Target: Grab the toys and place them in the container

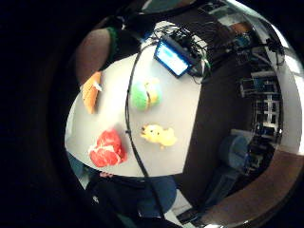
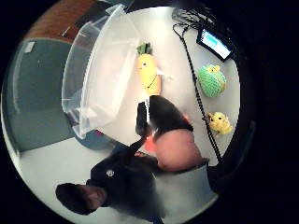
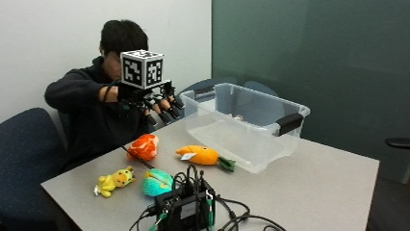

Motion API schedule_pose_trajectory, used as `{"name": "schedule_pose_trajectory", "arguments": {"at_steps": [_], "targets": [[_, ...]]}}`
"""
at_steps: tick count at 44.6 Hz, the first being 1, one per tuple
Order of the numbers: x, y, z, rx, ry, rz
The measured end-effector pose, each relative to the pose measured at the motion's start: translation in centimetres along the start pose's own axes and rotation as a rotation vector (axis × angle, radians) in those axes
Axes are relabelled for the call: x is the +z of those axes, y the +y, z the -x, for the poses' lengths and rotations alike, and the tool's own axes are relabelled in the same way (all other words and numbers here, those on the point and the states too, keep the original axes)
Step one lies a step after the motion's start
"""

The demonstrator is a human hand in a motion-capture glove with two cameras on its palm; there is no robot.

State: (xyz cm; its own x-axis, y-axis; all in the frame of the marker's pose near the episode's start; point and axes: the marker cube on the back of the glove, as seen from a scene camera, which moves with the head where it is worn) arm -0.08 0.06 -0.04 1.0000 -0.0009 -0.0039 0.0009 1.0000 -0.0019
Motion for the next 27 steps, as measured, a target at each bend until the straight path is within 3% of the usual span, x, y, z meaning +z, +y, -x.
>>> {"name": "schedule_pose_trajectory", "arguments": {"at_steps": [27], "targets": [[0.9,-1.5,2.8,-0.006,-0.08,0.037]]}}
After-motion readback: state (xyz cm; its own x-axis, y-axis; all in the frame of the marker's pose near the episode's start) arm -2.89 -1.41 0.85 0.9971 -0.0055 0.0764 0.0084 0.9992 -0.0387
